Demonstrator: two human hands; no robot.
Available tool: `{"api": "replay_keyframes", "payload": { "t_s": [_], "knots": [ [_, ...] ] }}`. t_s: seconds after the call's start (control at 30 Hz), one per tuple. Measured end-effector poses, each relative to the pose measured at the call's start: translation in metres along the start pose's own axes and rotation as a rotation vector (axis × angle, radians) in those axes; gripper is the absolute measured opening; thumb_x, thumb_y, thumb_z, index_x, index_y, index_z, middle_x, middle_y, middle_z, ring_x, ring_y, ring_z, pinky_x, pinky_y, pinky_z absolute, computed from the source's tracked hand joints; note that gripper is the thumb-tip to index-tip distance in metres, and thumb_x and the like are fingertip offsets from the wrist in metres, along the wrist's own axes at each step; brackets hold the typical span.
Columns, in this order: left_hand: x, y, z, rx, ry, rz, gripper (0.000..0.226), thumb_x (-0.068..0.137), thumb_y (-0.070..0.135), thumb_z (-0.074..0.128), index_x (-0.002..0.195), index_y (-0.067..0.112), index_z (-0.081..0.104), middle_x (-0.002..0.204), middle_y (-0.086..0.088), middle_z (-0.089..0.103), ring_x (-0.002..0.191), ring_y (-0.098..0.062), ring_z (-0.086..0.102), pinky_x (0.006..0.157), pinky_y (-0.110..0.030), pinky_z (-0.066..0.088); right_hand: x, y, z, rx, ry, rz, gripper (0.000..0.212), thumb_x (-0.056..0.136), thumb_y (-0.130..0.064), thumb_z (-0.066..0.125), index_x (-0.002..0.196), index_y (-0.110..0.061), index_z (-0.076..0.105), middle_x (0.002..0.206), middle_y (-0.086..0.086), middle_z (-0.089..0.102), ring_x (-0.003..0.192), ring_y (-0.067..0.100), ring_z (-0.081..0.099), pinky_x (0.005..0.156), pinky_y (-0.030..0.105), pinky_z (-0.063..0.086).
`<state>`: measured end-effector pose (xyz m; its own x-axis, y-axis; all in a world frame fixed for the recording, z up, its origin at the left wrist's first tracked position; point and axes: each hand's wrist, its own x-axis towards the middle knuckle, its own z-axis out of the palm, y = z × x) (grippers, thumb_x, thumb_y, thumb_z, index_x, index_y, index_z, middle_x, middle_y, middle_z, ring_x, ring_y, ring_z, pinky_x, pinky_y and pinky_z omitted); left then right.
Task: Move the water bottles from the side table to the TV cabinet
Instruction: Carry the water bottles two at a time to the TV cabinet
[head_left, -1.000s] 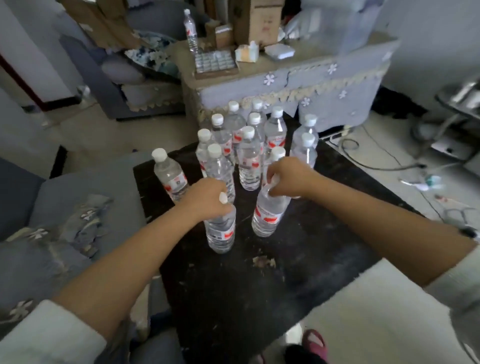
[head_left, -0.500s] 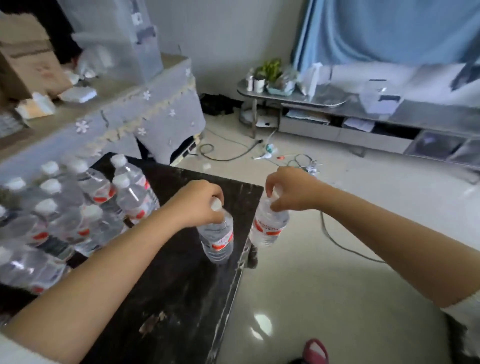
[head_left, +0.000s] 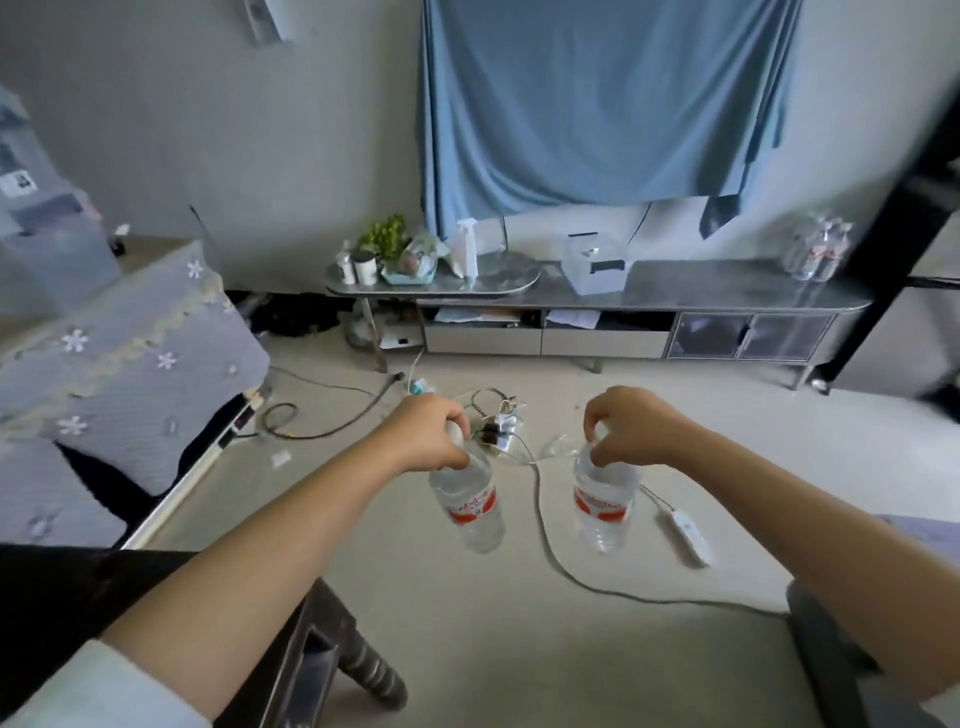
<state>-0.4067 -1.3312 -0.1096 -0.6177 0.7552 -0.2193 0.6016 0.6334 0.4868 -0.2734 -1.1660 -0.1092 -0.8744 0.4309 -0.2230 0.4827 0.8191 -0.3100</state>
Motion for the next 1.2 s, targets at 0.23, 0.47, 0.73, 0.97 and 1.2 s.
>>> {"api": "replay_keyframes", "payload": {
  "t_s": [0.23,0.47,0.73,0.97,1.2],
  "knots": [
    [0.127,0.059,-0.002,0.029,-0.033,0.038,0.015,0.073,0.004,0.066,0.081,0.017,0.062,0.09,-0.003,0.059,0.062,-0.011,0.053,0.056,-0.023,0.048,0.069,0.093,-0.042,0.063,0.027,0.102,0.023,0.079,-0.014,0.065,0.1,-0.007,0.067,0.079,-0.003,0.049,0.084,0.017,0.045,0.059,0.021,0.038],
    [0.256,0.091,-0.018,0.065,-0.127,0.101,0.016,0.075,0.001,0.066,0.075,0.015,0.058,0.069,0.006,0.05,0.054,-0.007,0.05,0.044,-0.014,0.042,0.155,0.153,-0.079,0.137,0.027,0.152,0.009,0.078,-0.011,0.067,0.085,-0.013,0.063,0.092,0.002,0.051,0.085,0.018,0.047,0.058,0.019,0.036],
    [0.429,0.144,-0.056,0.163,-0.141,0.251,0.022,0.072,0.011,0.076,0.071,0.018,0.055,0.086,-0.002,0.057,0.07,-0.015,0.054,0.049,-0.017,0.04,0.276,0.23,-0.139,0.235,0.146,0.297,0.016,0.076,-0.008,0.068,0.075,-0.016,0.055,0.092,0.003,0.051,0.084,0.019,0.045,0.054,0.015,0.032],
    [0.55,0.189,-0.053,0.191,-0.153,0.314,0.014,0.075,0.011,0.072,0.085,0.014,0.062,0.088,0.0,0.054,0.068,-0.01,0.047,0.048,-0.015,0.034,0.352,0.308,-0.177,0.269,0.246,0.427,0.021,0.076,-0.008,0.069,0.097,-0.004,0.069,0.091,0.003,0.05,0.084,0.018,0.045,0.052,0.012,0.031],
    [0.673,0.256,-0.024,0.143,-0.162,0.291,0.017,0.072,0.006,0.072,0.071,0.016,0.058,0.082,-0.002,0.059,0.069,-0.016,0.054,0.049,-0.018,0.042,0.416,0.418,-0.221,0.311,0.235,0.494,0.018,0.072,-0.004,0.07,0.09,-0.004,0.071,0.071,-0.004,0.05,0.083,0.019,0.048,0.058,0.022,0.038]
  ]
}}
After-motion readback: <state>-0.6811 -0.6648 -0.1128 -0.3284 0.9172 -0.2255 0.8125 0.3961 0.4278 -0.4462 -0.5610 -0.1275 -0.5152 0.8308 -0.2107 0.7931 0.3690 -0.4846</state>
